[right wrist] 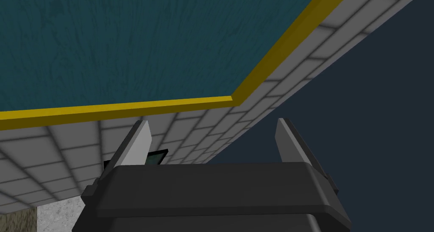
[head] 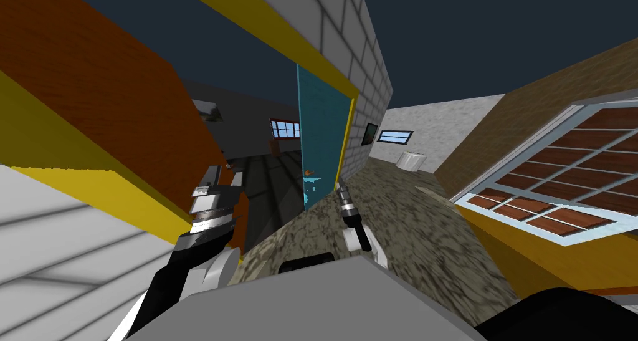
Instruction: Push the door open
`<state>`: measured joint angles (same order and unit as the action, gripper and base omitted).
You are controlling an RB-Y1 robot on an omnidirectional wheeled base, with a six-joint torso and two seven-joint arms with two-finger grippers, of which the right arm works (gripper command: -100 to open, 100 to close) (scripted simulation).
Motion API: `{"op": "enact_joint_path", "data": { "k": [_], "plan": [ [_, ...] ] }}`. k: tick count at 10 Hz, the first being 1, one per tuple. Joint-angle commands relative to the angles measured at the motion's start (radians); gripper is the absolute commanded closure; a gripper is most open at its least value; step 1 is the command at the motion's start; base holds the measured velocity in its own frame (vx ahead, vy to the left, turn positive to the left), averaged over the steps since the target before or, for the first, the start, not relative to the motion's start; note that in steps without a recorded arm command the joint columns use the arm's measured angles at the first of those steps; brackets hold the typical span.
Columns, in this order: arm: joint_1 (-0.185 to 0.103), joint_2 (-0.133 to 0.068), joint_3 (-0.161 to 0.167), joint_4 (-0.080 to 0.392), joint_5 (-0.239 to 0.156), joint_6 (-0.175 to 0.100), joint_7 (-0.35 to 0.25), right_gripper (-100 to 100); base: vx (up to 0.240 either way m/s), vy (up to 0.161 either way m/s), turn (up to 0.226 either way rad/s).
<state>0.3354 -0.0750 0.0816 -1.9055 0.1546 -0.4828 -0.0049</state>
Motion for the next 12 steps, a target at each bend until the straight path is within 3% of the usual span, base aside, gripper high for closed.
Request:
{"op": "enact_joint_path", "data": {
  "k": [1,3,12],
  "plan": [
    [-0.009,-0.004,0.003,0.048,0.008,-0.018,-0.016,-100,0.100,-0.036,0.056],
    [-0.017,-0.004,0.006,0.078,0.014,-0.027,-0.024,-100,0.090,-0.026,0.034],
    [-0.089,-0.005,0.030,0.347,0.068,-0.105,-0.100,-100,0.089,-0.026,0.049]
  ]
}}
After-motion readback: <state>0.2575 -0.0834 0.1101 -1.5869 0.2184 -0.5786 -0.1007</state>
